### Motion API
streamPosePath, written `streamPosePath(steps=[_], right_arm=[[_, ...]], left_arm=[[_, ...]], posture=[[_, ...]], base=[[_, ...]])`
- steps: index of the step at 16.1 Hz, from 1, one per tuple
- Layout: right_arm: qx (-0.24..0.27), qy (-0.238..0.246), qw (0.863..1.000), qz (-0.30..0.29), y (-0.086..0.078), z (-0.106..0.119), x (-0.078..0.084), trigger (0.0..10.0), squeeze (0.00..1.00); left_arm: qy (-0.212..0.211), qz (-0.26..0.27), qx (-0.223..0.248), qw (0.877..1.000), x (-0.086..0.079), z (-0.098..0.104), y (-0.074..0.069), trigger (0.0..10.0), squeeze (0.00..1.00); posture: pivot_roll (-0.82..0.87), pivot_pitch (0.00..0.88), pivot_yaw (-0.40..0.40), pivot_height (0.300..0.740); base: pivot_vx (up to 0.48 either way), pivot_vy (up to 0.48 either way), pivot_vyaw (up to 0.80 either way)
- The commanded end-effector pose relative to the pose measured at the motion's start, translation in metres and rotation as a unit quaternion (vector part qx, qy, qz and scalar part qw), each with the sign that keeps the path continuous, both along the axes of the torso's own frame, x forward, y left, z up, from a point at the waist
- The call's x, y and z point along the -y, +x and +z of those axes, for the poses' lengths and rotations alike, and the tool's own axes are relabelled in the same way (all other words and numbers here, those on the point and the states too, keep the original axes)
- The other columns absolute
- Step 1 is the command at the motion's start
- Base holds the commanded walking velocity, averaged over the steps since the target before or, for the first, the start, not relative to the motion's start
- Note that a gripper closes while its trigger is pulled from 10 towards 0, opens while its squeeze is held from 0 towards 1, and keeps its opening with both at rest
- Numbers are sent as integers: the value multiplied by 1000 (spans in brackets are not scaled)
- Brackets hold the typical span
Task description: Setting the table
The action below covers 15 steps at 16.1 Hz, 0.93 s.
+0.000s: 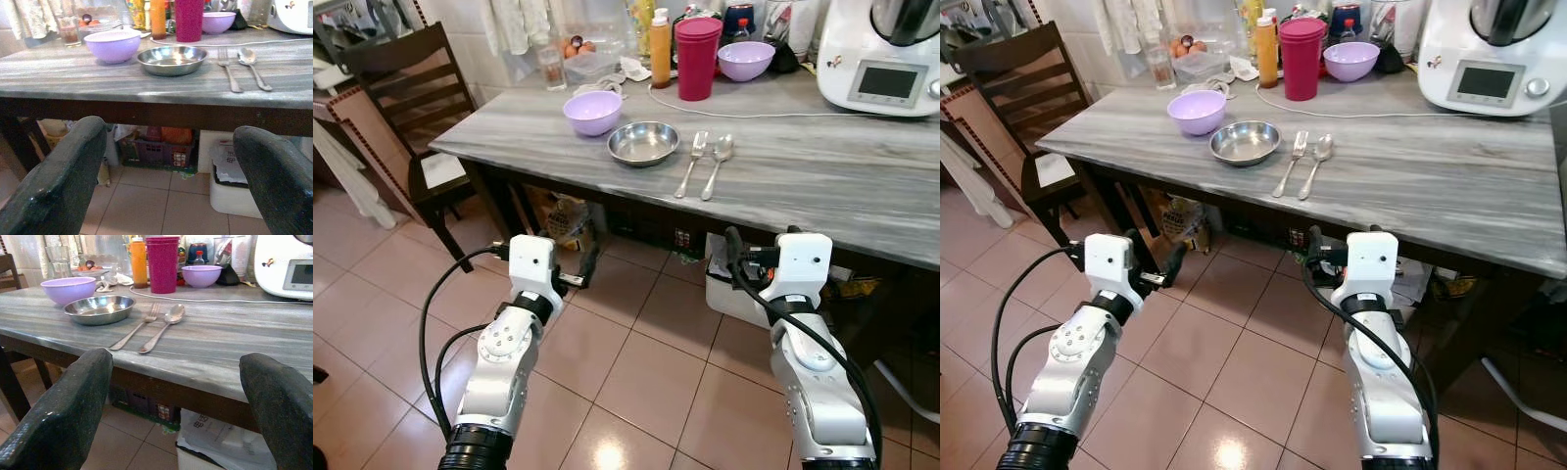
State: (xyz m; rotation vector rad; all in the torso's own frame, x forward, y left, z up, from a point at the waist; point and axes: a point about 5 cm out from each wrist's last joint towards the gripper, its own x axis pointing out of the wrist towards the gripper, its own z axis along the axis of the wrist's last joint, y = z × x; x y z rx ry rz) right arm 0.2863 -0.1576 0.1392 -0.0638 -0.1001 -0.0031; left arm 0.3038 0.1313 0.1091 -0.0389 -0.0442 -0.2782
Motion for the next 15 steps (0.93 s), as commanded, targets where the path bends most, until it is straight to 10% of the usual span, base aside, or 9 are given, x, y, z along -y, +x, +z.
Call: streamPosePath(steps=[1, 15], right_arm=[[-3, 6, 1000, 12, 2, 0, -6, 10000, 0], [-7, 15, 1000, 8, 3, -1, -6, 10000, 0]], left_arm=[[2, 4, -3, 1000, -5, 0, 2, 10000, 0], [3, -7, -13, 1000, -3, -3, 2, 10000, 0]], posture=[[-215, 31, 110, 740], [-215, 27, 118, 740]], base=[[0, 0, 0], [0, 357, -612]])
